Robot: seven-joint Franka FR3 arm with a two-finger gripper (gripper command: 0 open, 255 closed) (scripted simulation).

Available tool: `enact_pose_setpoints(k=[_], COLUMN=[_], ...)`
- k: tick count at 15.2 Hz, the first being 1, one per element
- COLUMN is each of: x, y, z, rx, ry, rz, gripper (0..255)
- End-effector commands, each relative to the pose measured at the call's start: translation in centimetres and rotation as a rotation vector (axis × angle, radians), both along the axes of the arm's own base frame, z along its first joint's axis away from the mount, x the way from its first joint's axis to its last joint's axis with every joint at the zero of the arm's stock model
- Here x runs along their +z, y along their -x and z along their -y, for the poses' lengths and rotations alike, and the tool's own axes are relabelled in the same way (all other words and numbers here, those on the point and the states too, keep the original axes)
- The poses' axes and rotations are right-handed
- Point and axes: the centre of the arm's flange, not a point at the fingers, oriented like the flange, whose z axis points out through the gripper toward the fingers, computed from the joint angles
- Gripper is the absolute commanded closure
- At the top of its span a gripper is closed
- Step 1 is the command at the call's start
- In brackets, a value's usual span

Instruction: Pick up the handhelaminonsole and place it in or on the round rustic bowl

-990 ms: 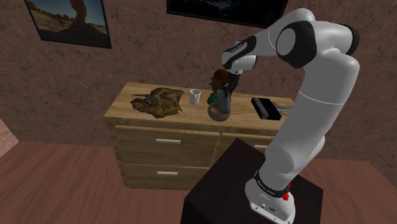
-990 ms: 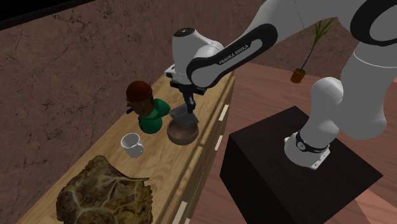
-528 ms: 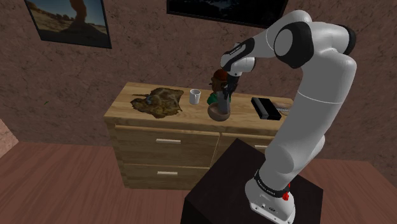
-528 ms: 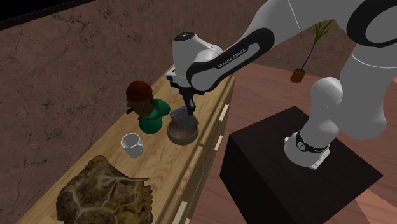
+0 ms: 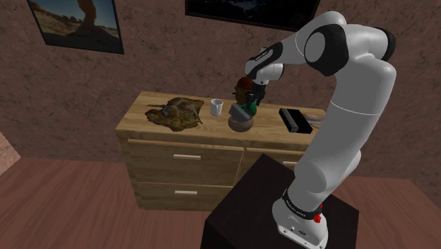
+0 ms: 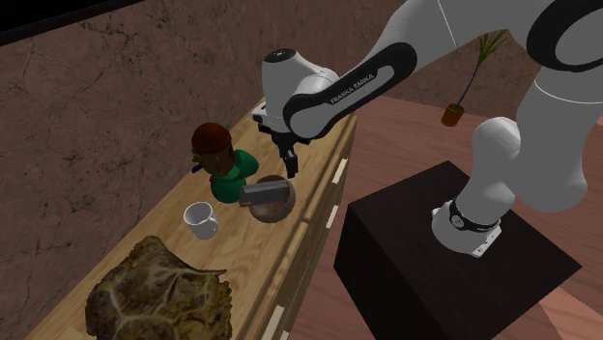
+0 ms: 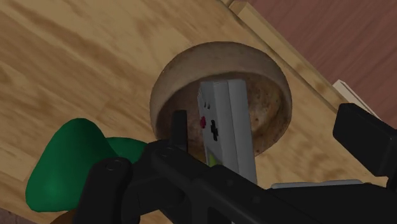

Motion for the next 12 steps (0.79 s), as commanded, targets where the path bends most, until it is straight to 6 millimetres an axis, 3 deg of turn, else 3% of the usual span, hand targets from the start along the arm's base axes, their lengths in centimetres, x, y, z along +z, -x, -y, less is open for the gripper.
enact_pose_setpoints(k=[1, 4, 12], x=[1.3, 5.0, 5.0], y=[0.0, 0.0, 0.0], z=[0.0, 0.0, 0.0], rx=[0.000, 0.000, 0.000], ry=[0.000, 0.000, 0.000], rz=[0.000, 0.000, 0.000], gripper=[0, 0, 0])
